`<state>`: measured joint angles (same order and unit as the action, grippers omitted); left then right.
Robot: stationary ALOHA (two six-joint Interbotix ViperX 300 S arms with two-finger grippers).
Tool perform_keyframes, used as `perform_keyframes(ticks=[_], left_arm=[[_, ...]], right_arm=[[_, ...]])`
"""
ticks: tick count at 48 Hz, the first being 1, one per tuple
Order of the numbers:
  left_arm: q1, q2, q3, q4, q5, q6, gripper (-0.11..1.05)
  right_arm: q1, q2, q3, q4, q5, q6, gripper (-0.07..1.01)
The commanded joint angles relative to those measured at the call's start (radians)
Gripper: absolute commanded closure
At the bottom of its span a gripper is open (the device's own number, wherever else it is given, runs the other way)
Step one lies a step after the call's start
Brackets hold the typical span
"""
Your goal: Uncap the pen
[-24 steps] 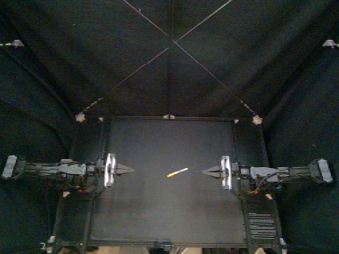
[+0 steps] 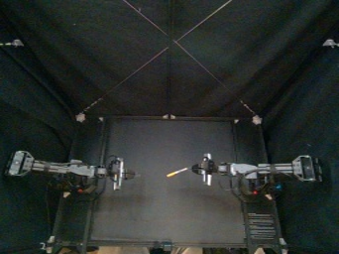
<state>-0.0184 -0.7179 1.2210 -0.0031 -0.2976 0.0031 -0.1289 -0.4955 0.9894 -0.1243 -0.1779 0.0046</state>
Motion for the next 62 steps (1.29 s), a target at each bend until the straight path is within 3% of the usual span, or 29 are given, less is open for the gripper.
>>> perform_keyframes(ticks=[1,11,20,25,39,62], left_arm=[[-0.005,0.074,-0.035,0.003,-0.009,0.0015,0.94],[-0.005,0.160,-0.064,0.017,-0.009,0.0031,0.94],[-0.003,0.196,-0.077,0.020,-0.011,0.0015,0.94],[-0.005,0.202,-0.077,0.018,-0.011,0.0015,0.92],[-0.005,0.202,-0.074,0.017,-0.011,0.0015,0.82],[-0.005,0.202,-0.077,0.017,-0.009,0.0015,0.66]], right_arm=[[-0.011,0.098,-0.078,-0.057,0.058,0.002,0.85],[-0.017,0.275,-0.166,-0.104,0.166,0.002,0.56],[-0.031,0.383,-0.206,-0.094,0.216,0.002,0.30],[-0.038,0.423,-0.219,-0.069,0.219,0.002,0.21],[-0.061,0.491,-0.222,0.006,0.252,-0.005,0.17],[-0.091,0.568,-0.232,0.043,0.267,-0.003,0.17]])
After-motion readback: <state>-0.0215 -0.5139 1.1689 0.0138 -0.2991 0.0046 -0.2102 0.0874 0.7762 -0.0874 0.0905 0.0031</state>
